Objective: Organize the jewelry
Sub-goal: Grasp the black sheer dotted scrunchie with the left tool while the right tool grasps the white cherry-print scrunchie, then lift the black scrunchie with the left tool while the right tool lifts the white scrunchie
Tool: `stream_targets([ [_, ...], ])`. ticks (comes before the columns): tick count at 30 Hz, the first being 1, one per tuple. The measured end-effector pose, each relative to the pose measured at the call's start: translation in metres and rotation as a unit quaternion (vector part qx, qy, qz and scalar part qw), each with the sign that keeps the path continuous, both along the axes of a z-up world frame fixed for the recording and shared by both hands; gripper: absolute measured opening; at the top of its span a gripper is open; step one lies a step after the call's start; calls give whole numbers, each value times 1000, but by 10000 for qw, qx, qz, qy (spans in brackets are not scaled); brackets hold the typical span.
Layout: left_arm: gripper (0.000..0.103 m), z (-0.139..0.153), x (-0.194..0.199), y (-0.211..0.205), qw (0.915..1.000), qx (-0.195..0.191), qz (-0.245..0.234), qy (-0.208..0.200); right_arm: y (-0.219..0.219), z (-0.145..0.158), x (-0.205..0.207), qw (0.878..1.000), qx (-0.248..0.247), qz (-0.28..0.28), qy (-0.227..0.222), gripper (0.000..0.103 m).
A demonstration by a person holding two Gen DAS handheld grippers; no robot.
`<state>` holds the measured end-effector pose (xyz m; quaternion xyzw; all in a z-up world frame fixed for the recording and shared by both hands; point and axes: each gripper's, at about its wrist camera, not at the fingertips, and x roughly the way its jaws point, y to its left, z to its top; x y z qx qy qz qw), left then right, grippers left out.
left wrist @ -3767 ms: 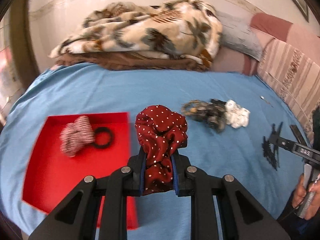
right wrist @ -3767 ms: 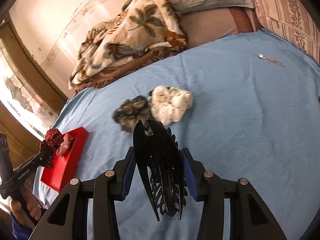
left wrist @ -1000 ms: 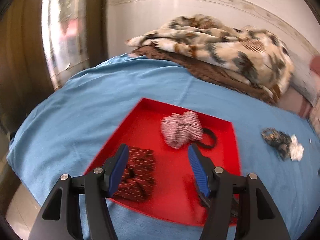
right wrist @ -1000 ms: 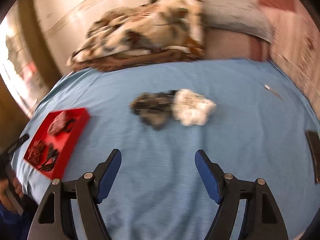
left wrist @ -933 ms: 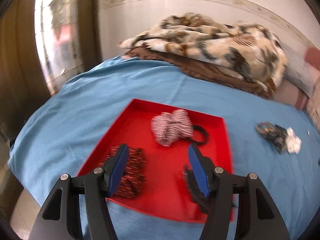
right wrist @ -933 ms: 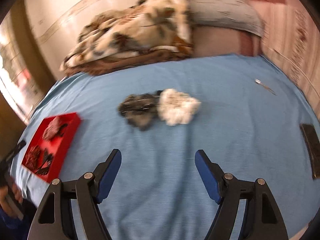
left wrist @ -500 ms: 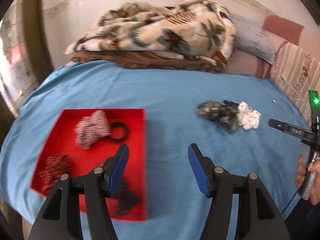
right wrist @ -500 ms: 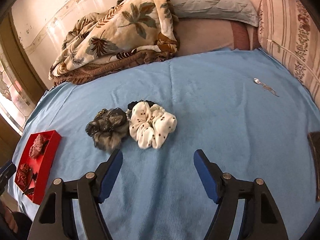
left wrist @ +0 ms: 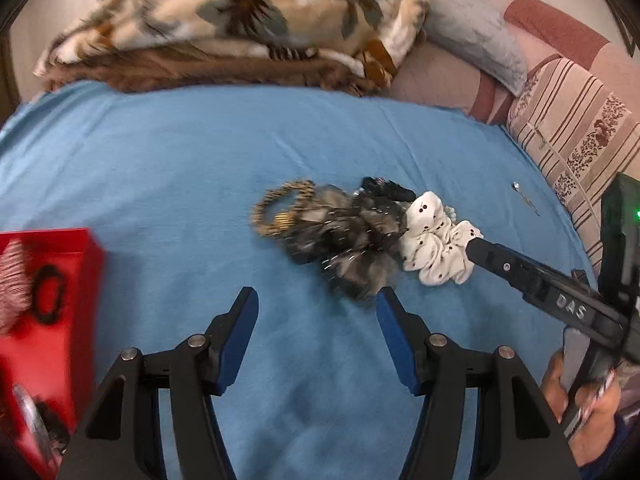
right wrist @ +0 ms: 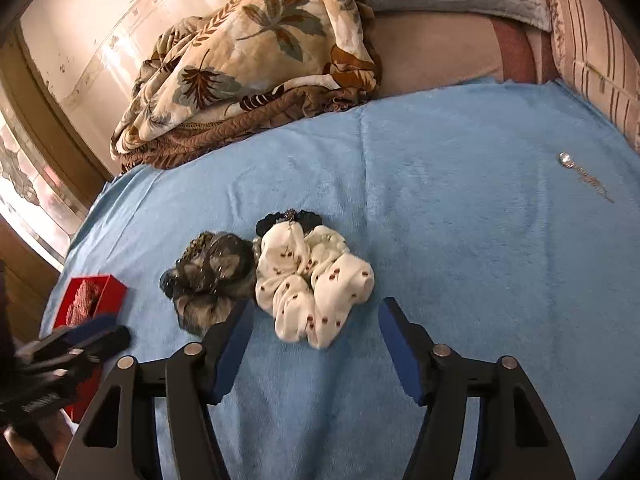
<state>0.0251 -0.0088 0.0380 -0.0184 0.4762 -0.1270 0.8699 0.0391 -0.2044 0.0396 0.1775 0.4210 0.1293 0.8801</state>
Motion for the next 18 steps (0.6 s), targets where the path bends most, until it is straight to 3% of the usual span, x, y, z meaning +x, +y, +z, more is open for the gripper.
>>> stream_targets([
  [3,61,-9,17,-15,9999,-24,-50,126,-4,-7,9,9996,252,62,98,56],
  [6,60,-15,27,-24,9997,-92,-60,227,-9,-13,16,9983,555,82,136,56],
  [9,38,-22,35,-30,9992,-135,-32,377,-12,-17,22,9970,753,99,166,53],
  [10,23,-26,38,-31,9988,-140,2,474,-11,-19,24,9969,751,113,200,46],
  [11,17,-30,39,-31,9981,-171,36,588,-11,-20,25,9969,741,127,227,40],
  [13,14,-32,38,-29,9978,-208,126,613,-11,-23,27,9963,788,162,298,21],
  [16,11,-21,28,-29,9986,-34,149,506,-13,-18,24,9965,788,135,230,10],
  [18,11,-9,14,-29,9992,-30,39,397,-14,-11,20,9972,733,87,124,9],
])
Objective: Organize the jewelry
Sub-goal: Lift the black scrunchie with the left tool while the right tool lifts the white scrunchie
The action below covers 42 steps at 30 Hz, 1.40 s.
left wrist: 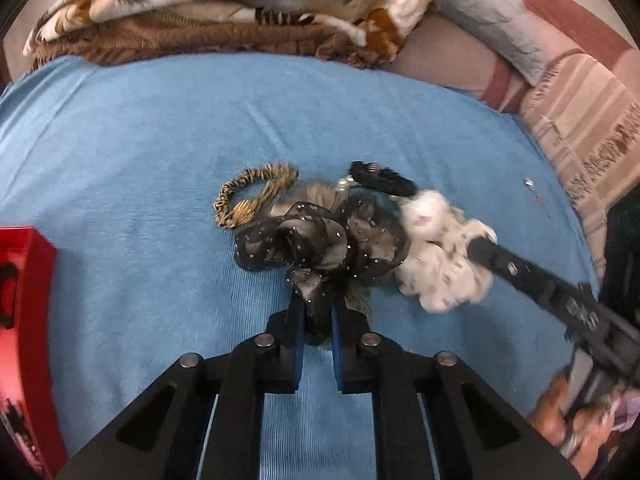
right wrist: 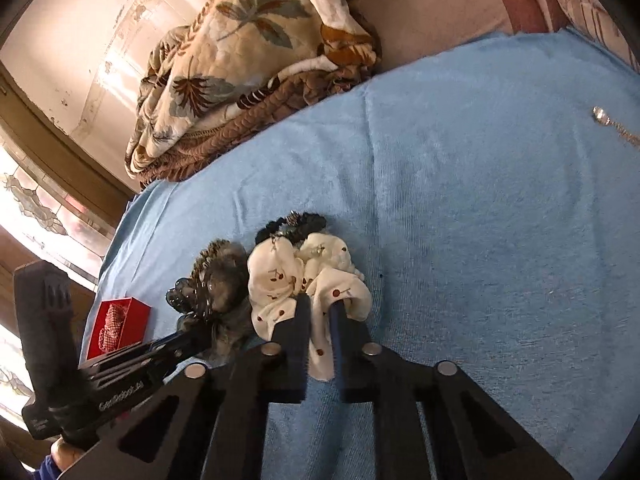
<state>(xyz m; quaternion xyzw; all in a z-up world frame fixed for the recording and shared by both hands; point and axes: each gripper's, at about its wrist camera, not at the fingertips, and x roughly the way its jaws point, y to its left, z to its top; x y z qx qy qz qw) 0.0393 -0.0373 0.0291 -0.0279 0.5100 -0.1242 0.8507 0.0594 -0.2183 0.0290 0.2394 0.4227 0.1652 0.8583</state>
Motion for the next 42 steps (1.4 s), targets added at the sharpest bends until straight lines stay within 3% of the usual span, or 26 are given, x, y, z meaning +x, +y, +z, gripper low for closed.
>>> stream_targets([
  [5,11,37,-49,9,9981,37,-444,-425,-2,15,-11,9998,14,-44,-194,7],
  [8,11,55,-83,19,9949,-57,-766,-651,-5,21,-21,9993,290,15,-245,7],
  [12,11,63,-124,30,9915,238,-942,-861,2,34,-41,9981,420,143,-418,7],
  [15,11,60,-138,35,9918,139,-1049,-723,9,43,-56,9966,556,272,-545,7],
  [21,11,37,-147,55,9961,140,-828,-275,18,57,-82,9937,744,460,-697,7],
  [25,13,14,-150,69,9977,197,-653,52,21,30,-88,9997,-22,209,-126,8],
  [26,15,10,-150,72,9980,146,-594,126,21,21,-84,9997,-166,151,54,10],
  [27,16,9,-151,75,9984,114,-538,139,20,15,-82,9996,-212,94,185,20],
  [28,21,9,-151,77,9987,74,-481,130,17,12,-80,9995,-198,56,245,40],
  [30,26,11,-152,81,9990,-31,-443,110,14,9,-79,9996,-129,-81,229,64],
  [35,43,12,-147,86,9993,-167,-339,51,21,8,-76,9991,-393,-7,188,65],
  [42,49,-1,-145,78,9989,-248,-349,183,28,-6,-74,9974,-606,54,386,65],
])
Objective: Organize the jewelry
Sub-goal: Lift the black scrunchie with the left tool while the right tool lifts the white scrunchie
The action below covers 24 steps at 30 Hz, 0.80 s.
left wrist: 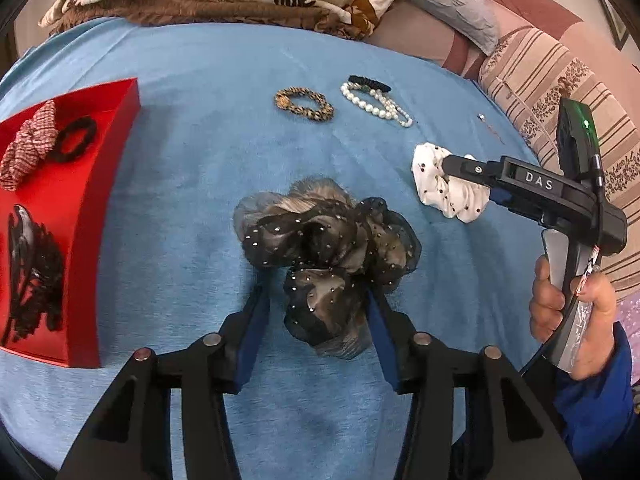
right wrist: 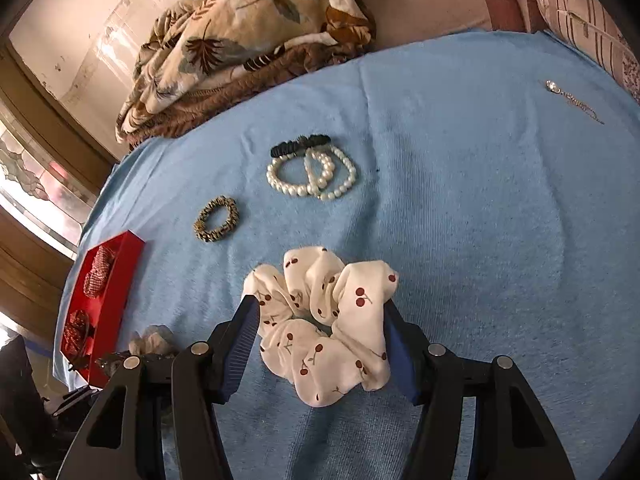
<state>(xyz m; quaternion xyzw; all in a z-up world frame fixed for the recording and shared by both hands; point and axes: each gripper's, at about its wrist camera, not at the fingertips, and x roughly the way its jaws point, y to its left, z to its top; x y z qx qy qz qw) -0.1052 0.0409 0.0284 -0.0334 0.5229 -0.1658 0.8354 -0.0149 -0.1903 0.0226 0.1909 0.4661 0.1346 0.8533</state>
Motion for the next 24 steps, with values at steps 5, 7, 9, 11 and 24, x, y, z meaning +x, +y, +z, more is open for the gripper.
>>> stream_targets([
  [5,15,-4,-4,-12,9998,145,-143,7,4,1,-1,9997,-216,-3,-62,35],
  [7,15,-2,-7,-13,9997,190,-127,-81,4,3,-3,9995,-299,-25,-116,20],
  [9,15,6,-11,-11,9994,234,-107,-241,5,8,-6,9991,-350,-48,-233,16],
  [11,15,14,-15,-8,9988,265,-73,-395,7,13,-10,9985,-404,-75,-372,15],
  [24,15,73,-42,44,9862,665,211,-1502,29,26,-55,9933,-777,-119,-844,14],
])
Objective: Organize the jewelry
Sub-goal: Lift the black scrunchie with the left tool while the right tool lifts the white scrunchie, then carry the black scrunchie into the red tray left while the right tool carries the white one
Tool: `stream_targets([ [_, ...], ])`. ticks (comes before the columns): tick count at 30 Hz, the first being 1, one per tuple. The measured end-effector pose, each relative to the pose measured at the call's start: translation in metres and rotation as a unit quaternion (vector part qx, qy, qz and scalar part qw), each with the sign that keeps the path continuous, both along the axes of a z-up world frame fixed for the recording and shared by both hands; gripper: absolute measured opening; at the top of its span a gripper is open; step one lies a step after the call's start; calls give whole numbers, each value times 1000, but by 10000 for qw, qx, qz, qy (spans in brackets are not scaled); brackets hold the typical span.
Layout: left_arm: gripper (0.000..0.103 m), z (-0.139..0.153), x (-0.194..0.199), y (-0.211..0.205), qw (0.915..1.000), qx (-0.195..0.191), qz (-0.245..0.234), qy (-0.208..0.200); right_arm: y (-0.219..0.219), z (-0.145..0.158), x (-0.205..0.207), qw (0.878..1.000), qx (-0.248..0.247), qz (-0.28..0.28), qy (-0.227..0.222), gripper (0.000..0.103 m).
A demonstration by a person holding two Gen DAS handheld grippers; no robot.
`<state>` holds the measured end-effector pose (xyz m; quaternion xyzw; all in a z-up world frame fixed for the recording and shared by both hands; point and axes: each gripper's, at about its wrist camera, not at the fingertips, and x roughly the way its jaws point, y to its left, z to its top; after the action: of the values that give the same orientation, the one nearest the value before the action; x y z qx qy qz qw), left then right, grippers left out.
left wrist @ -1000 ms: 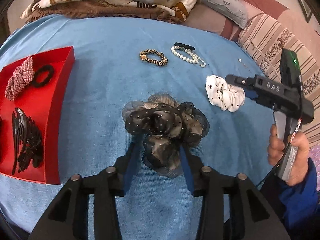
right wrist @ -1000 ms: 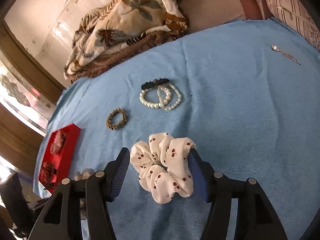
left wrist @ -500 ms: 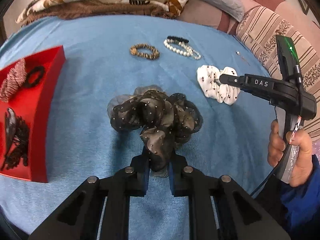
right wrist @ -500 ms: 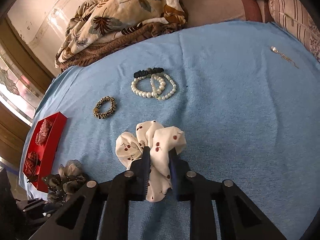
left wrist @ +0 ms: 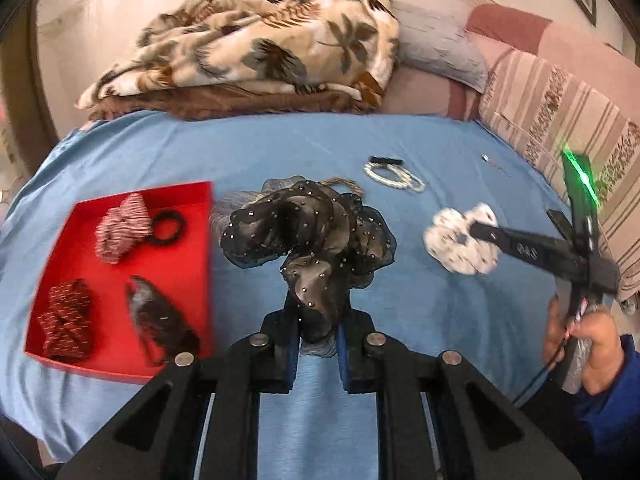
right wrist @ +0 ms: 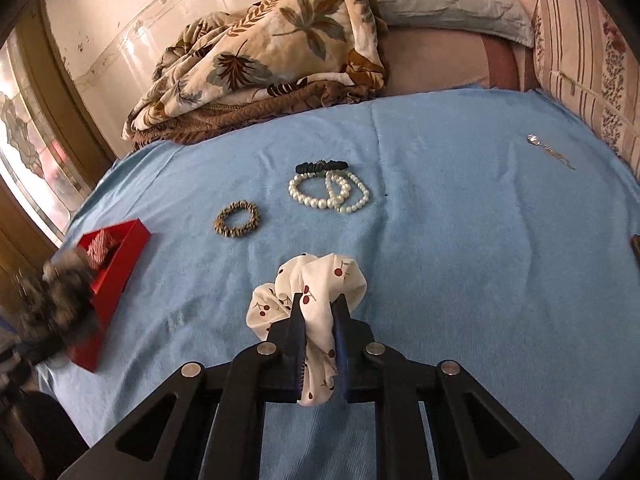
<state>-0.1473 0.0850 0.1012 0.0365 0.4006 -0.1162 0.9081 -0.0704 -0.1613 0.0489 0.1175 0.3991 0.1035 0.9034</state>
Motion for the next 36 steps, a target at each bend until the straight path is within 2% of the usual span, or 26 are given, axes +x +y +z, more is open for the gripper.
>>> stream_targets([
  [8,15,16,0,77,9968,173,736,-257,33,15,-23,9995,-138,275,-59,14],
  [14,15,29,9,134,9909,209,1270,-385,81,39,-22,9969,-3,782,-94,14],
  [19,15,26,30,171,9861,114,1640,-260,129,61,-10,9924,329,1183,-70,14],
  [24,15,13,56,194,9817,83,1901,-25,177,78,2,9874,451,1518,-76,14],
  [29,15,0,54,203,9839,-267,1762,127,219,86,14,9843,309,1734,-121,14],
  [36,15,-16,56,206,9859,-302,1573,492,268,77,48,9824,189,1858,43,14],
])
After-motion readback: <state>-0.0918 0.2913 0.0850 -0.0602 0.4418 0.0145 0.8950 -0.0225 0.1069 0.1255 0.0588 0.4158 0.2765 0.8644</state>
